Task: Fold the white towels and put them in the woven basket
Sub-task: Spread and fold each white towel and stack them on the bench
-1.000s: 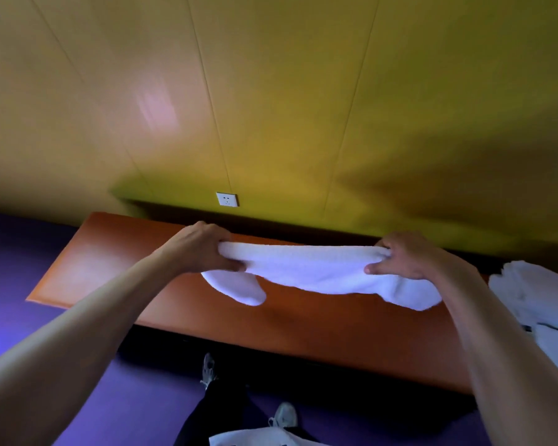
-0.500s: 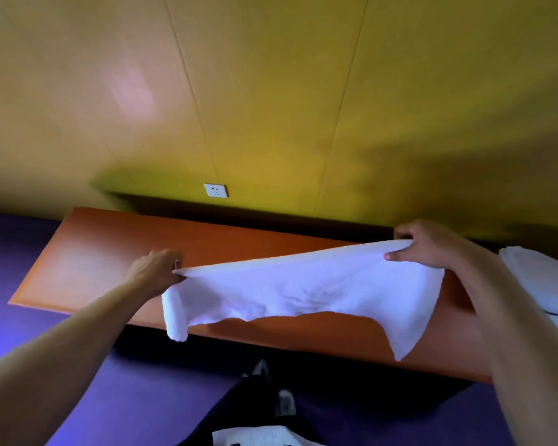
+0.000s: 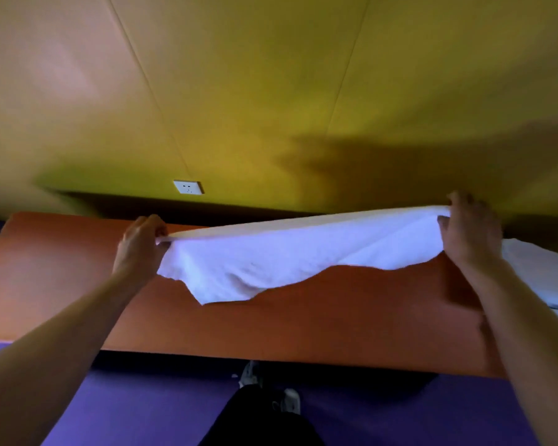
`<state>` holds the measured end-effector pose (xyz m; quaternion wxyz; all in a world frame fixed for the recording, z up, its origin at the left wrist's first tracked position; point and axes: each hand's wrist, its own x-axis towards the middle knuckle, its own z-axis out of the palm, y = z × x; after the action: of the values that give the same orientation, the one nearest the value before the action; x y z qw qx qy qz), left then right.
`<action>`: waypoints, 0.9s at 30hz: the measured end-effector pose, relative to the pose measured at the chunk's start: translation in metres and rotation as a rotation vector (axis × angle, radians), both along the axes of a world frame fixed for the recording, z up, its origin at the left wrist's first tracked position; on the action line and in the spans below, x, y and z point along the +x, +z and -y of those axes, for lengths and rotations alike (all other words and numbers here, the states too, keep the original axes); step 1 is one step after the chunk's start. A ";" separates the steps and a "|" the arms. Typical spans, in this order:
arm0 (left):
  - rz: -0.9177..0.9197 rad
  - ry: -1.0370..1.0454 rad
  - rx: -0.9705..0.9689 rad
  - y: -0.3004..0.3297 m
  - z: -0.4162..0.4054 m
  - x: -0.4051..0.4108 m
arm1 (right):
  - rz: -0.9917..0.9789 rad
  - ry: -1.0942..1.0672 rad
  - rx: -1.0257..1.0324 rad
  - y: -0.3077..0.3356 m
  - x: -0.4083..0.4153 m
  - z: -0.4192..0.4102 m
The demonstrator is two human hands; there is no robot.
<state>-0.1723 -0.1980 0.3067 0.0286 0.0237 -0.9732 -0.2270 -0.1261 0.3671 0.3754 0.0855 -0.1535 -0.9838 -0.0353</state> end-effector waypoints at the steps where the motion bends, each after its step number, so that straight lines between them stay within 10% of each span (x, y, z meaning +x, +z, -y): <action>1: -0.063 -0.017 -0.003 0.002 -0.004 -0.006 | -0.062 0.001 0.005 0.002 -0.003 -0.006; 9: -0.195 -0.053 -0.031 -0.028 -0.032 0.008 | -0.150 0.057 -0.075 -0.054 0.010 -0.053; 27: 0.439 0.179 -0.187 -0.315 -0.070 0.212 | 0.438 0.092 -0.313 -0.386 0.241 -0.061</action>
<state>0.0396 -0.1276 -0.0081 -0.1615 0.1556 -0.9669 -0.1220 0.1152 0.4277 -0.0109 -0.1526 -0.1085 -0.9783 0.0890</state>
